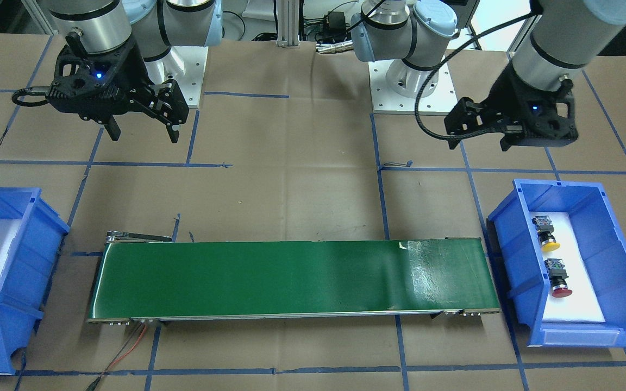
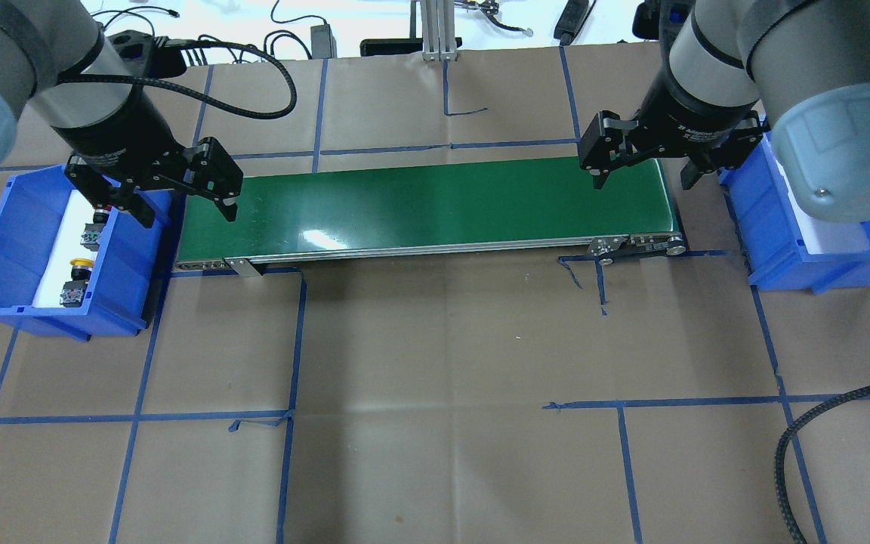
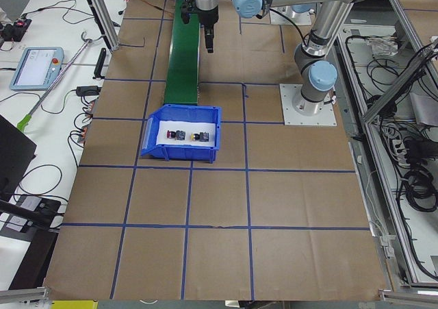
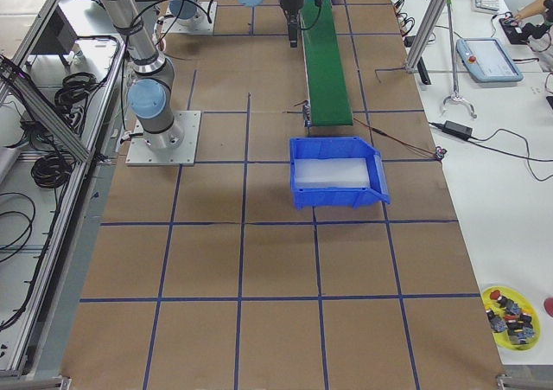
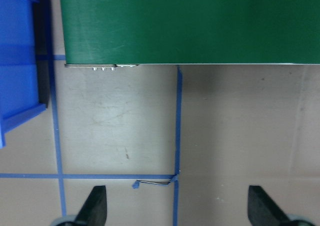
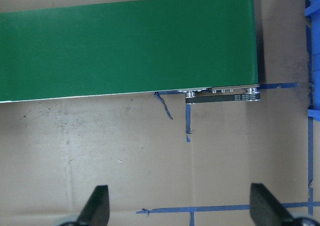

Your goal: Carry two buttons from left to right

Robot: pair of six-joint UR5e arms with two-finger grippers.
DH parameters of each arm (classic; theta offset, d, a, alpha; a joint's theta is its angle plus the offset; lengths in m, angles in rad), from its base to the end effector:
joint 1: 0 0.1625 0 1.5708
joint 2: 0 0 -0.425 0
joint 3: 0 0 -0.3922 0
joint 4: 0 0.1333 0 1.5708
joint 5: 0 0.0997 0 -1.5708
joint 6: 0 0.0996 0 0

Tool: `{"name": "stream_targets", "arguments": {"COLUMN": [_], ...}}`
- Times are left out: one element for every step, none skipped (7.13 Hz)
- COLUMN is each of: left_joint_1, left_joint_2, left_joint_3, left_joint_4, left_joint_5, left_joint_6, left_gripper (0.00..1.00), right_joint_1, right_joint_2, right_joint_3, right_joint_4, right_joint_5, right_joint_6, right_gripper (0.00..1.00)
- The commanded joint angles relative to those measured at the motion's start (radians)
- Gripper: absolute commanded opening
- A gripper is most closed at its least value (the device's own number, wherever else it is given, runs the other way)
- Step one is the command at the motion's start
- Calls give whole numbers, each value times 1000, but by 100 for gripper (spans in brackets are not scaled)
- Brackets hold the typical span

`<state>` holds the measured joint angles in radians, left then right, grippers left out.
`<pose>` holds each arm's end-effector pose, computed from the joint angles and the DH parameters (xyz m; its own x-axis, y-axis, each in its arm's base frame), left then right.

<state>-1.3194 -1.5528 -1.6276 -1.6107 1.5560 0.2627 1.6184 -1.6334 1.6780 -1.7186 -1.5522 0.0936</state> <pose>-0.0122 -0.4944 0.4651 -0.9994 0.0095 0.0347 0.0119 0.9973 0.0721 0.1576 -0.4677 0.4804 -0.9987 0.0436 -0.0280 0.0462 0.9938 -0.1008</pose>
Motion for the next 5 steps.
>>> {"name": "stream_targets", "arguments": {"left_joint_1": [238,335,398,422,425], "left_joint_2": [-32,-59,-99,-136,-179], "left_joint_3": [-1,-1,-3,-8,-23], "left_joint_4": [5,9,55,114,180], "left_joint_5": [4,3,3,3,4], "left_joint_6": [310,387,459,483,483], "left_gripper": [100,100,100,99,99], "right_joint_1": [3,0,0,3,3], "right_joint_2": [0,-3,-3,-2,1], "right_joint_3": [-1,-4,-4,-7,-7], "right_joint_4": [8,10,11,13,13], "right_joint_5": [-2,-3,-5,-5,-9], "right_joint_6": [0,0,1,2,0], "right_gripper": [100,100,100,100,100]}}
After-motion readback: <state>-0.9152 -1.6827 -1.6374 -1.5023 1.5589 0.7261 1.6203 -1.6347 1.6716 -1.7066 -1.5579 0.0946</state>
